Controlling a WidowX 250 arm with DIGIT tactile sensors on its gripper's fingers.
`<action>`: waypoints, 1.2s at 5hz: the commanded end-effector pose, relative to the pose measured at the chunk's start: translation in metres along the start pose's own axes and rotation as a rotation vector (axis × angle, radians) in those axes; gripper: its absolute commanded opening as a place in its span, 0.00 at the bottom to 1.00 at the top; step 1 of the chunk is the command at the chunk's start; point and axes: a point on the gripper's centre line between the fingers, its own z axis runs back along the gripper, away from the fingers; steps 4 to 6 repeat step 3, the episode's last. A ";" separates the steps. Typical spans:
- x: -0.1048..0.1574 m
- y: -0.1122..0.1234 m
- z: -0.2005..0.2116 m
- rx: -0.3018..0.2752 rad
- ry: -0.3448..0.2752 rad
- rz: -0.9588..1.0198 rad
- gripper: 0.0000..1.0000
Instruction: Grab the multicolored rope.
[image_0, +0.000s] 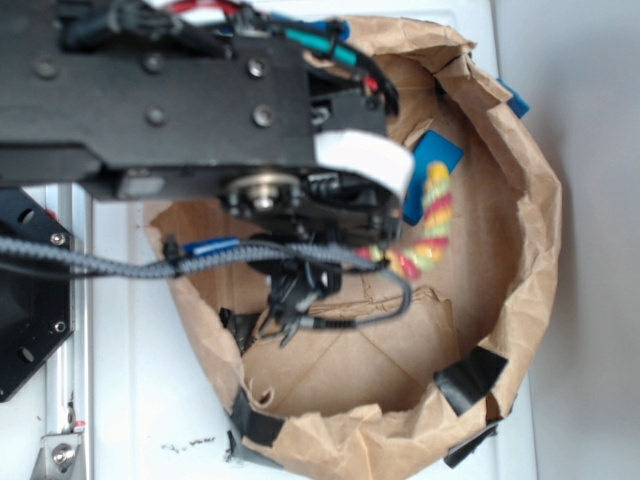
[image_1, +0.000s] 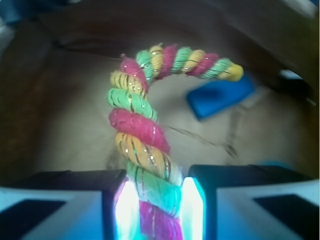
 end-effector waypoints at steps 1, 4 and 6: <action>0.009 -0.009 0.031 0.081 -0.027 0.108 0.00; 0.018 -0.009 0.029 0.070 -0.046 0.098 0.00; 0.018 -0.009 0.029 0.070 -0.046 0.098 0.00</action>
